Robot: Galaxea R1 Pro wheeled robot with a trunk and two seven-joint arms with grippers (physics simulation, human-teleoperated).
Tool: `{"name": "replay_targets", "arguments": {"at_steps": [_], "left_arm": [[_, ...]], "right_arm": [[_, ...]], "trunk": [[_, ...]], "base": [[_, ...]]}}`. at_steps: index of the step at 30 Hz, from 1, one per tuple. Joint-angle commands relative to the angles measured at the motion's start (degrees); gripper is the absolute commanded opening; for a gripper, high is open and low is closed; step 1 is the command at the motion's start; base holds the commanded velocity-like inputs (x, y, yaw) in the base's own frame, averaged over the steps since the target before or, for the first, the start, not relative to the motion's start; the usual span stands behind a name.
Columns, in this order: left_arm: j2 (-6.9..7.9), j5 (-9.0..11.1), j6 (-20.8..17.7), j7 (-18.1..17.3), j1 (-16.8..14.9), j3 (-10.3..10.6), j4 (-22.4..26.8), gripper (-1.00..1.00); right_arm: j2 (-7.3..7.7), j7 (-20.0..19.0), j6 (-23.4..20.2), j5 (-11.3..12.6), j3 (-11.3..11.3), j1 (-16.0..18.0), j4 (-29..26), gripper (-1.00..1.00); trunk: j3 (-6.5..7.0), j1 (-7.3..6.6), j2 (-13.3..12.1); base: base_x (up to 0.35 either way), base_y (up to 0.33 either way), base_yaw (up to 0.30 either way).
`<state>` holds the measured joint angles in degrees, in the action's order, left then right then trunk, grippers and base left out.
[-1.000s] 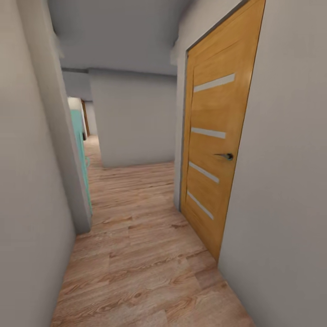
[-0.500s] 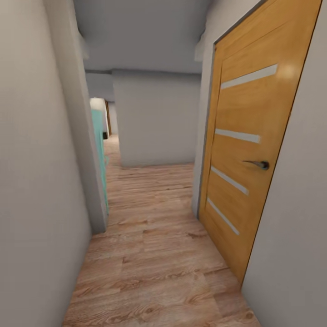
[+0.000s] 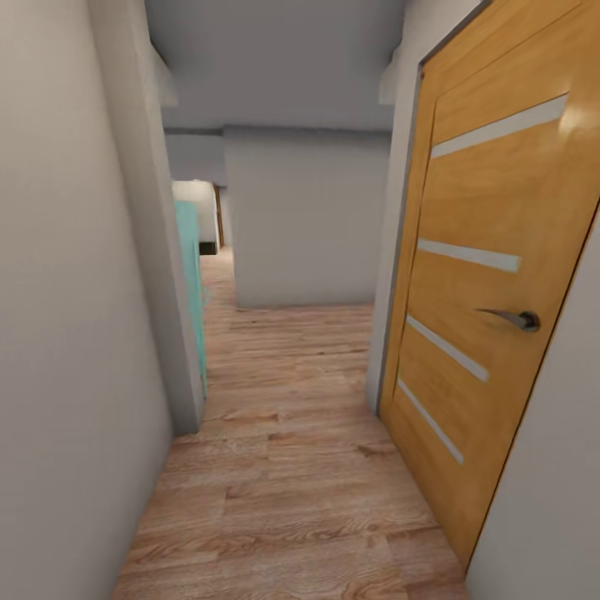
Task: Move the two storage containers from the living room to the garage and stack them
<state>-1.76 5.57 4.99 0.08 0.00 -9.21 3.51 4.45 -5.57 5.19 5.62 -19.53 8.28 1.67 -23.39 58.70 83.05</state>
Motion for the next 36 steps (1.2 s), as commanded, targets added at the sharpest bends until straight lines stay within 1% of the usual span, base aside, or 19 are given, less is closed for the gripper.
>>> {"name": "replay_targets", "arguments": {"at_steps": [1,5,10,26,36], "left_arm": [[-0.03,0.58,0.11,0.01,0.0,-0.02,0.03,1.0],[-0.07,0.58,0.11,0.01,0.0,-0.02,0.01,1.0],[-0.09,0.58,0.11,0.01,0.0,-0.02,0.01,1.0],[0.0,0.66,0.02,0.01,0.0,0.07,0.01,1.0],[0.08,0.67,0.05,0.01,0.0,0.07,0.01,1.0]], "right_arm": [[-0.03,-0.31,0.35,0.83,-0.39,0.07,0.18,1.0],[-0.03,-0.31,0.39,2.32,-0.35,0.07,0.17,1.0],[-0.05,-0.32,0.45,2.97,-0.42,0.07,0.17,1.0],[-0.06,-0.25,0.61,2.74,-0.51,0.07,0.17,1.0],[-0.01,-0.23,0.65,2.47,-0.63,0.07,0.17,1.0]], "trunk": [[-0.06,0.03,0.03],[-0.06,0.03,0.03],[-0.06,0.03,0.03],[-0.06,0.03,0.03],[-0.06,0.03,0.03]], "base": [[0.298,-0.198,0.012],[0.295,-0.204,0.005],[0.293,-0.209,0.001],[0.293,-0.195,0.0],[0.305,-0.132,0.0]]}}
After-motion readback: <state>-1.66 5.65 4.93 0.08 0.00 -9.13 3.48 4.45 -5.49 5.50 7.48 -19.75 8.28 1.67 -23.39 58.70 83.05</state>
